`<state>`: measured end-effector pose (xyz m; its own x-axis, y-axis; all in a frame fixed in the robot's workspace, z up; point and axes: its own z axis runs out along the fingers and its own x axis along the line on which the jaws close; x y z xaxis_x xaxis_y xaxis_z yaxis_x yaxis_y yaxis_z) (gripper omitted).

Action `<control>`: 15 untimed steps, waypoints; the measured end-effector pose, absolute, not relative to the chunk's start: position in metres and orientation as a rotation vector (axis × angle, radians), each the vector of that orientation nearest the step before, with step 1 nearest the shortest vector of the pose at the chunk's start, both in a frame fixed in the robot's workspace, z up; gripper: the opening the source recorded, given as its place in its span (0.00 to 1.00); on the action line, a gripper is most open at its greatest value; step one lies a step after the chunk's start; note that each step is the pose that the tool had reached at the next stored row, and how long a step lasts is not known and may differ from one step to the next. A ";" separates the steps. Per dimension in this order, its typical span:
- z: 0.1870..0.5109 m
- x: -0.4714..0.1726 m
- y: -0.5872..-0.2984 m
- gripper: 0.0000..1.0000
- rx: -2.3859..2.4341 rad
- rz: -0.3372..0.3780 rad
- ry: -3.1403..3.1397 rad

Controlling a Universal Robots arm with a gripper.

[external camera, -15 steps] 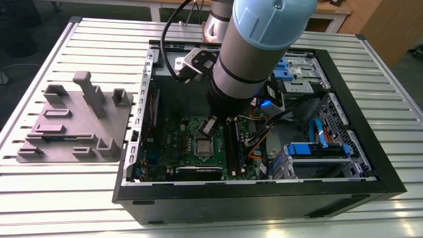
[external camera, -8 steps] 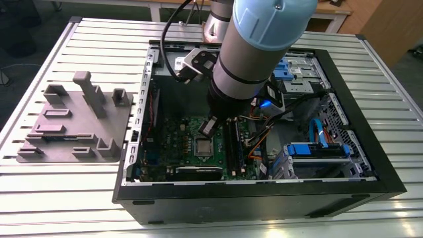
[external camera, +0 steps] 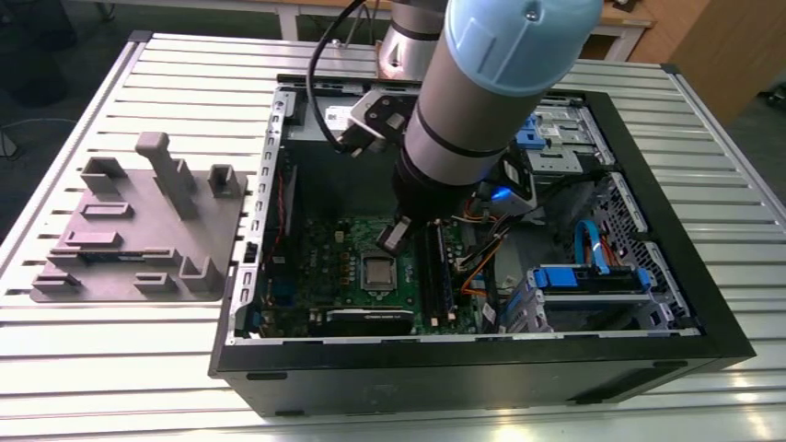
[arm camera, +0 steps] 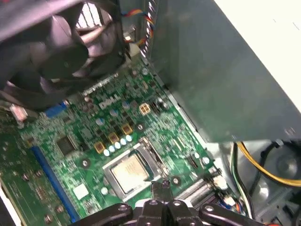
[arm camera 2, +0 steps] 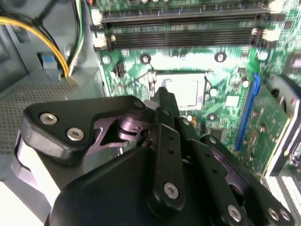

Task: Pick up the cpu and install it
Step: 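Install the first cpu locking lever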

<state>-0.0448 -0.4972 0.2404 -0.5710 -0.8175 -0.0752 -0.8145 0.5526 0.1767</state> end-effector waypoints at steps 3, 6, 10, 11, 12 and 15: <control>0.240 -0.038 -0.495 0.10 1.447 -0.301 -2.754; 0.240 -0.032 -0.491 0.10 1.447 -0.301 -2.754; 0.239 -0.027 -0.481 0.10 1.447 -0.301 -2.754; 0.239 -0.025 -0.479 0.10 1.447 -0.301 -2.754; 0.239 -0.023 -0.477 0.10 1.447 -0.301 -2.754; 0.239 -0.020 -0.473 0.10 1.447 -0.301 -2.754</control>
